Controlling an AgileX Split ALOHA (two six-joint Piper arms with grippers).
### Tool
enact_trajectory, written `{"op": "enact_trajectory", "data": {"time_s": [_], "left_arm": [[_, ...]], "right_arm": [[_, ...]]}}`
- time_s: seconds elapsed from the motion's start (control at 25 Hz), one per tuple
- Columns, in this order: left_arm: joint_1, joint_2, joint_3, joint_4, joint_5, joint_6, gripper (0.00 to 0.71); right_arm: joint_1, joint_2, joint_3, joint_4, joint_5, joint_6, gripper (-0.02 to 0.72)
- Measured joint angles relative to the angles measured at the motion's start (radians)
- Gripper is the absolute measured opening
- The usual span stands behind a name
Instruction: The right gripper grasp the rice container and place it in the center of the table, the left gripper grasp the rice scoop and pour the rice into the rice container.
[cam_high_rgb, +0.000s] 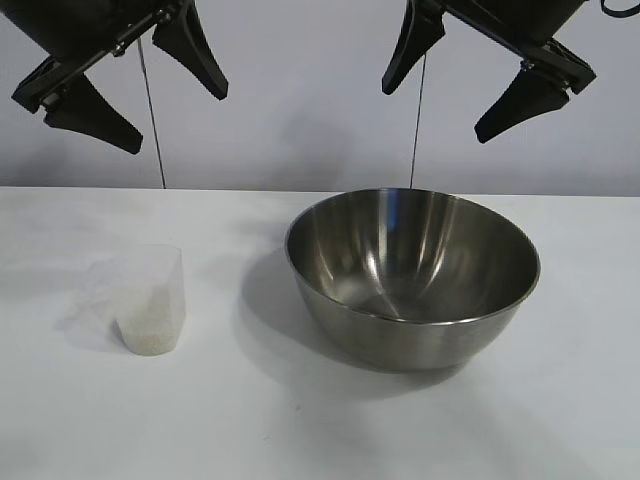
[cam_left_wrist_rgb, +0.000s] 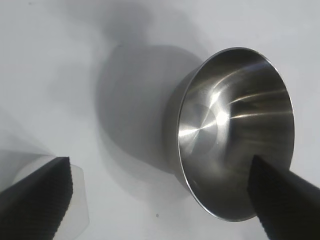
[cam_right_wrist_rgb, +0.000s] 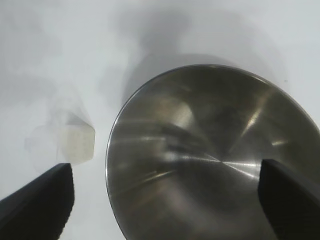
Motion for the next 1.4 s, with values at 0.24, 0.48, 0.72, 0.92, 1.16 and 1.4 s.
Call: {"op": "enact_trajectory", "data": {"time_s": [0.24,0.48,0.72,0.92,1.16,1.4], "left_arm": [[0.000,0.000,0.000,0.000,0.000,0.000,0.686],[0.000,0.000,0.000,0.000,0.000,0.000,0.686],[0.000,0.000,0.000,0.000,0.000,0.000,0.686],[0.000,0.000,0.000,0.000,0.000,0.000,0.686],[0.000,0.000,0.000,0.000,0.000,0.000,0.686],[0.000,0.000,0.000,0.000,0.000,0.000,0.686]], "right_arm": [[0.000,0.000,0.000,0.000,0.000,0.000,0.694],[0.000,-0.006,0.000,-0.089,0.040,-0.022,0.694],[0.001,-0.021,0.013,-0.360,0.103,0.053,0.680],[0.001,-0.022,0.136,-0.391,0.021,0.072,0.666],[0.001,-0.014,0.284,-0.367,-0.160,0.079,0.661],[0.001,0.093,0.309,-0.326,-0.234,0.086,0.661]]}}
